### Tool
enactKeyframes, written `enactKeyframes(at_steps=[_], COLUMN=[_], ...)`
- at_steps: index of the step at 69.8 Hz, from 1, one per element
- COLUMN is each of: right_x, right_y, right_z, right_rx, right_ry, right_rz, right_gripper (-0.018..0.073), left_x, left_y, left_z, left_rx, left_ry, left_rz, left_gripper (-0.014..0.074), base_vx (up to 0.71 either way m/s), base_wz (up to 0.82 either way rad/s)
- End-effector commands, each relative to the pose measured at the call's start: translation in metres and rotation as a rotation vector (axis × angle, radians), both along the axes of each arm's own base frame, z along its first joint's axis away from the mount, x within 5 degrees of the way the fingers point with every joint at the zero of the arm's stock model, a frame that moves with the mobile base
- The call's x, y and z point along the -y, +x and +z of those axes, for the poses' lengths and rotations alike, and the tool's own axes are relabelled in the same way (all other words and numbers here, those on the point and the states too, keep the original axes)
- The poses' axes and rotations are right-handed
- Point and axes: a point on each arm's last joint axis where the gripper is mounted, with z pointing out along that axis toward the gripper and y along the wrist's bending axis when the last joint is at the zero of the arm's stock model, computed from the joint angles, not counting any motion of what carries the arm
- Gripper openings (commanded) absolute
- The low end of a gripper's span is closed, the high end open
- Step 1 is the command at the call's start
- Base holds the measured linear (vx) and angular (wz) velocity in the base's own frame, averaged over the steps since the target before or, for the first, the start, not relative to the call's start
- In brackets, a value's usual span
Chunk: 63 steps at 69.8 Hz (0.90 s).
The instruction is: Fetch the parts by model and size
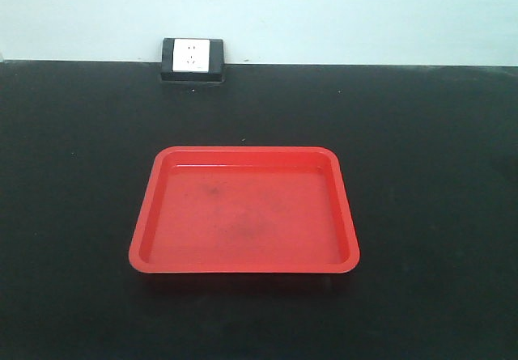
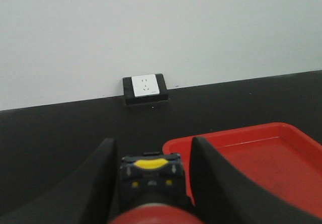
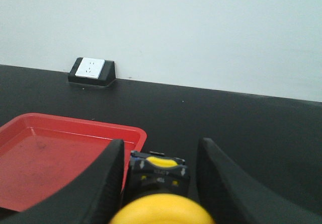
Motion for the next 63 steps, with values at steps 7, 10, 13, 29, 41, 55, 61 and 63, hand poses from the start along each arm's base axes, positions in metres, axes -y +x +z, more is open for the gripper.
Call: enactKeyframes(at_steps=[7,10,13,29,41,55,61,63], right_x=[-0.001,-0.001,-0.001,-0.001,-0.001,-0.001,-0.001,-0.001], right_y=[0.000,0.000,0.000,0.000,0.000,0.000,0.000,0.000], right_z=[0.018,0.018,0.018,0.017,0.017,0.017,0.017,0.017], right_rx=[0.113,0.113,0.113,0.109,0.109,0.108,0.108,0.108], right_ry=[0.003,0.003,0.003,0.002,0.002,0.002,0.002,0.002], right_rz=[0.007,0.007,0.007,0.006,0.006,0.006,0.006,0.006], right_gripper=[-0.0002,-0.0002,-0.0002,-0.0002,-0.0002,-0.0002,-0.0002,-0.0002], left_x=[0.017,0.020,0.023,0.039,0.059,0.103,0.119,0.124], left_y=[0.034,0.044,0.053,0.110,0.147,0.177,0.190,0.197], left_z=[0.029,0.035,0.041,0.070,0.082,0.083,0.077,0.072], left_rx=[0.099,0.087,0.075,-0.026,-0.098,-0.201,-0.319,-0.369], left_ry=[-0.044,-0.040,-0.031,0.004,0.064,0.093,0.064,0.046], left_rz=[-0.066,-0.068,-0.068,-0.051,-0.084,-0.185,-0.188,-0.178], left_gripper=[-0.0006,-0.0006,-0.0006,-0.0006,-0.0006,-0.0006,-0.0006,-0.0006], base_vx=[0.00,0.00,0.00,0.00,0.00,0.00,0.00,0.00], base_wz=[0.00,0.00,0.00,0.00,0.00,0.00,0.00,0.00])
